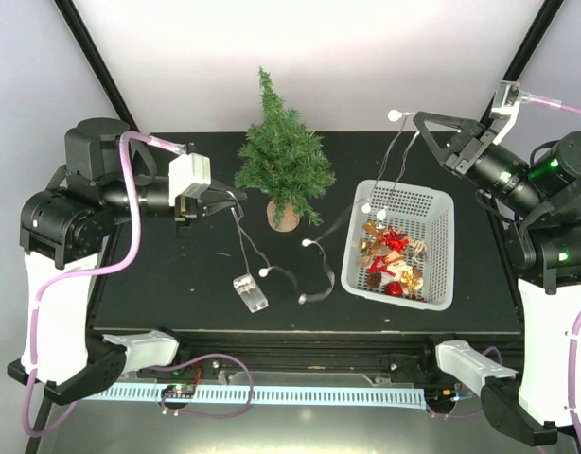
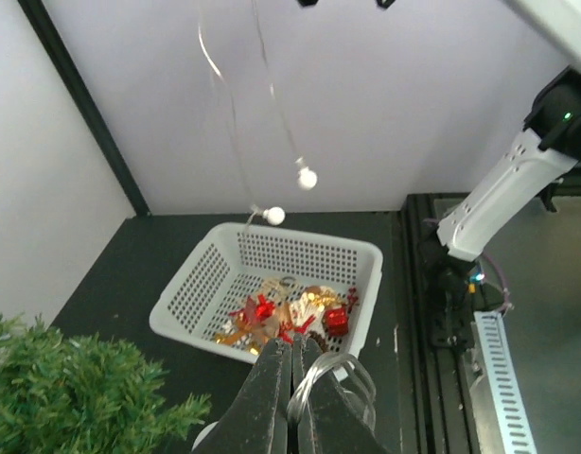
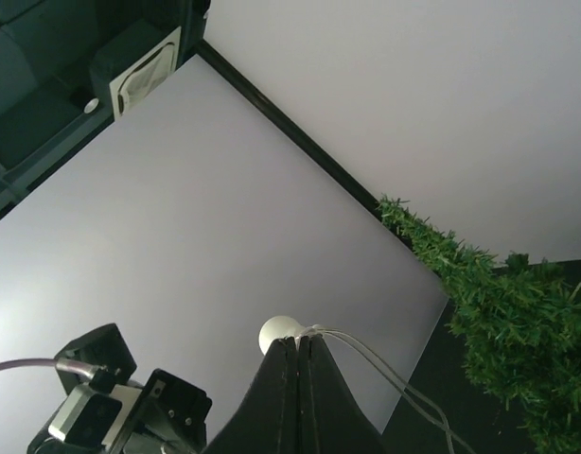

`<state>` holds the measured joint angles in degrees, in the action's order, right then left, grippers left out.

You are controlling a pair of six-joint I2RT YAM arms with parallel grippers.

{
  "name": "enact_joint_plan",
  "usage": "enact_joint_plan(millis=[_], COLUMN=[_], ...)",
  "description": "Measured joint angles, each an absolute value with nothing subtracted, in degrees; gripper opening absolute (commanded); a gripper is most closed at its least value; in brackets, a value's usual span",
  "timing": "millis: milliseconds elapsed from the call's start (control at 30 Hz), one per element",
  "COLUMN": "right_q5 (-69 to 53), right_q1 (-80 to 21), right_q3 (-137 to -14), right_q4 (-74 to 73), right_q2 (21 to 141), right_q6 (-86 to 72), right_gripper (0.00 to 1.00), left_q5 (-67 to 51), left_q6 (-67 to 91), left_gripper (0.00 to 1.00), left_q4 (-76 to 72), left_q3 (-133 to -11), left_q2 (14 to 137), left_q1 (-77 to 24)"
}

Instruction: Decorate the small christmas tree

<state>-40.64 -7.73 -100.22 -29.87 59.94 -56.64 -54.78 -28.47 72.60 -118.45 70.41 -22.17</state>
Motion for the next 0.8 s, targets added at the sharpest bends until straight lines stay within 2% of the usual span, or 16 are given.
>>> enact_joint_plan(millis=[433, 667, 800], right_q5=[-35.0, -32.7, -31.4], right_q1=[-7.7, -7.7, -7.7], right_q3=[-101.3, -107.1, -114.6], right_q4=[-34.3, -37.1, -40.1], right_q2=[60.1, 62.8, 66.5], right_q6=[-51.9, -49.7, -48.5], right_gripper=[0.01, 0.01, 0.01], left_q5=[-45.2, -36.2, -30.8], left_q6=[-35.8, -40.9, -43.2], left_gripper=[0.02, 0.02, 0.02], left_q4=[76.8, 78.8, 79.0], left_q3=[-113.9, -111.5, -109.3], left_q2=[65.2, 63.0, 63.0], left_q1=[-22.2, -22.0, -20.8])
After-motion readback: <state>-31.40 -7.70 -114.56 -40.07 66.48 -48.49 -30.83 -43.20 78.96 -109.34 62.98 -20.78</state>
